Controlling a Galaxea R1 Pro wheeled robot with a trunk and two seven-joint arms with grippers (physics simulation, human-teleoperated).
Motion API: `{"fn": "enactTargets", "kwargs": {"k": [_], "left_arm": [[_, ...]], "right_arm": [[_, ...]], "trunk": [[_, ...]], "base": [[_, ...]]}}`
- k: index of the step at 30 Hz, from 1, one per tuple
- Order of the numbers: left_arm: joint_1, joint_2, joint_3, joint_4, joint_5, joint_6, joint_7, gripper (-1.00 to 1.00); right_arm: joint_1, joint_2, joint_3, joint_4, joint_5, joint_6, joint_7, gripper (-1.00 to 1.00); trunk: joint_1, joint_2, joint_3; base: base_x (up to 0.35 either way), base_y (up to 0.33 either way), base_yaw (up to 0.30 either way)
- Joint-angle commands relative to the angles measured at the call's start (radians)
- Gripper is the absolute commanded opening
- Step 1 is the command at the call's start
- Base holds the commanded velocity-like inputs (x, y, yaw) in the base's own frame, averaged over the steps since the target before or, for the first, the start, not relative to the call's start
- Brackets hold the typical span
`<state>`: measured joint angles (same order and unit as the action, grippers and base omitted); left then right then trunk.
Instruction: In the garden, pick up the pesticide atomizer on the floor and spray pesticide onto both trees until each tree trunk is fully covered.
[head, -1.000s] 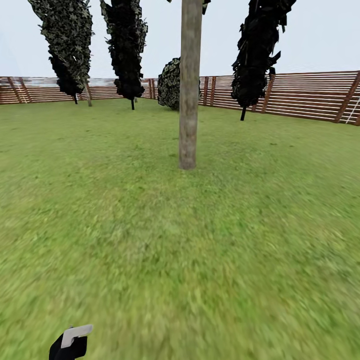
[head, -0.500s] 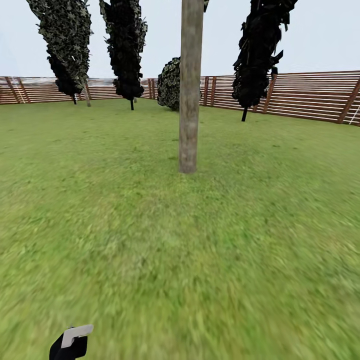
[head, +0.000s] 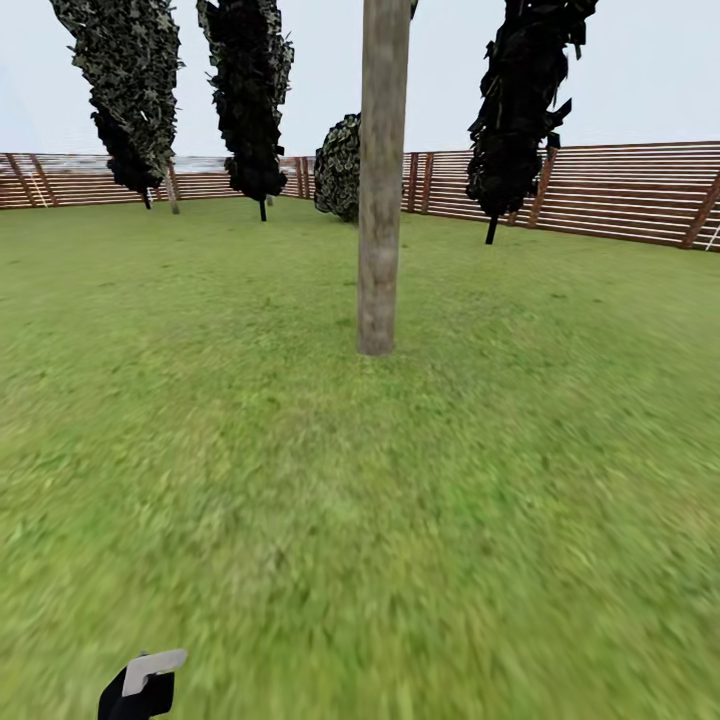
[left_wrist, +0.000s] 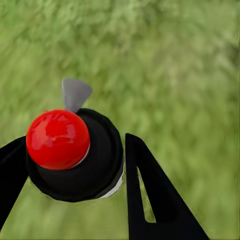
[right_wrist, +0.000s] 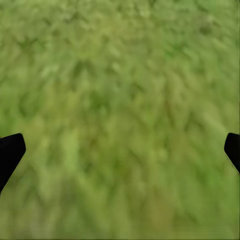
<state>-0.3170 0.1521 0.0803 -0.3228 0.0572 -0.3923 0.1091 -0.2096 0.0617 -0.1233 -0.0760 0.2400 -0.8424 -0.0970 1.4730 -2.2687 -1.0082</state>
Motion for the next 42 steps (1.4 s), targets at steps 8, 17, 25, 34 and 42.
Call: {"fn": "enactTargets", "kwargs": {"k": [8, 17, 25, 34, 42], "left_arm": [[-0.001, 0.000, -0.002, 0.001, 0.006, -0.003, -0.004, -1.00], [-0.001, -0.001, -0.002, 0.001, 0.006, -0.004, -0.006, -1.00], [-0.001, -0.002, -0.002, 0.005, 0.006, -0.005, -0.006, -1.00], [-0.001, -0.002, -0.002, 0.016, 0.006, -0.005, -0.006, -1.00], [-0.001, -0.002, -0.002, 0.016, 0.006, -0.005, -0.008, -1.00]], "right_arm": [[-0.001, -0.011, -0.008, -0.128, 0.011, -0.003, -0.007, 1.00], [-0.005, -0.058, -0.010, -0.215, 0.006, -0.001, -0.008, 1.00], [-0.005, -0.057, -0.004, -0.190, 0.010, -0.001, -0.003, 1.00], [-0.005, -0.057, -0.005, -0.189, 0.010, -0.003, -0.007, 1.00], [-0.005, -0.057, -0.004, -0.188, 0.009, -0.002, -0.006, 1.00]], "trunk": [[0.000, 0.000, -0.001], [0.000, 0.000, -0.001], [0.000, 0.000, -0.001], [0.000, 0.000, -0.001], [0.000, 0.000, -0.001]], "base": [[0.337, 0.000, 0.000], [0.337, 0.000, 0.000], [0.337, 0.000, 0.000], [0.337, 0.000, 0.000], [0.337, 0.000, 0.000]]}}
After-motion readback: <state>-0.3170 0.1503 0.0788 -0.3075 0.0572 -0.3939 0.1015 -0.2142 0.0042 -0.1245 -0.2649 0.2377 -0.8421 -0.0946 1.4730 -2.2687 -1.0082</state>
